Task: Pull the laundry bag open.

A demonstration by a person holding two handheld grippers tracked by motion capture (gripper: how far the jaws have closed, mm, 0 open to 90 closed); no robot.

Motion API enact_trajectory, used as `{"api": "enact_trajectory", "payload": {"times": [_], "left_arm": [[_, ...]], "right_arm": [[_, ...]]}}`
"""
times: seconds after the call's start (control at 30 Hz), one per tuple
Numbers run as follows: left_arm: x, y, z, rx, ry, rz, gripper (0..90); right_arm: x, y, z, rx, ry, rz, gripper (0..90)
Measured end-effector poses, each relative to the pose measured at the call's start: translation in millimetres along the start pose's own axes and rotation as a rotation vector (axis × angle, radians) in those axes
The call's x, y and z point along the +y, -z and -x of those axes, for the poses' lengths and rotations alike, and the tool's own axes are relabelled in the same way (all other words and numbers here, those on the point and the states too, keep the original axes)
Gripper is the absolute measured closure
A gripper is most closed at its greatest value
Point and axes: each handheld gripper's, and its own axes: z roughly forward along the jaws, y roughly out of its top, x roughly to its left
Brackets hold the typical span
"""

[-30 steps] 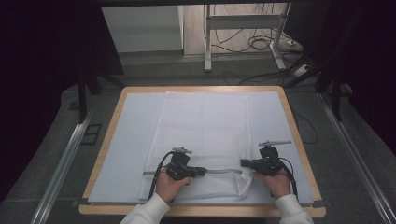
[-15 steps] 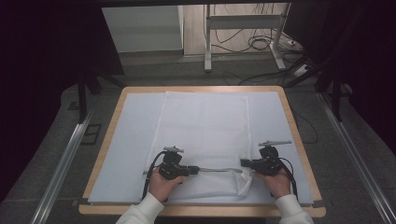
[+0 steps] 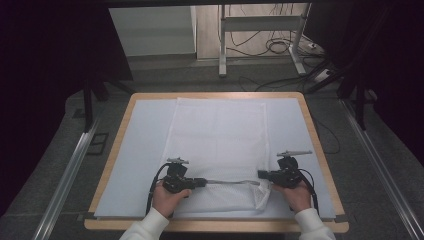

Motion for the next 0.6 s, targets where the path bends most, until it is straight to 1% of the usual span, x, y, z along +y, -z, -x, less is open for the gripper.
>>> {"api": "enact_trajectory", "payload": {"times": [0.03,0.13,0.27,0.43,0.6], "left_arm": [[-0.2,0.9,-1.2,0.001,-0.005,0.001,86.6],[-1.2,4.3,-4.2,0.005,0.009,0.009,86.5],[-1.8,6.3,-6.3,0.007,0.009,0.005,86.5],[-3.0,7.7,-7.6,0.012,0.01,0.0,86.5],[-4.1,12.2,-11.4,0.012,0.027,0.008,86.5]], "right_arm": [[0.0,0.1,0.1,-0.001,0.0,0.001,87.8],[0.1,0.5,0.5,-0.004,0.002,0.001,87.8],[0.1,-0.2,0.5,-0.015,0.006,-0.006,87.8],[-0.1,-0.2,0.3,-0.012,0.005,-0.003,87.8],[0.0,0.3,1.3,-0.009,0.007,-0.003,87.8]]}}
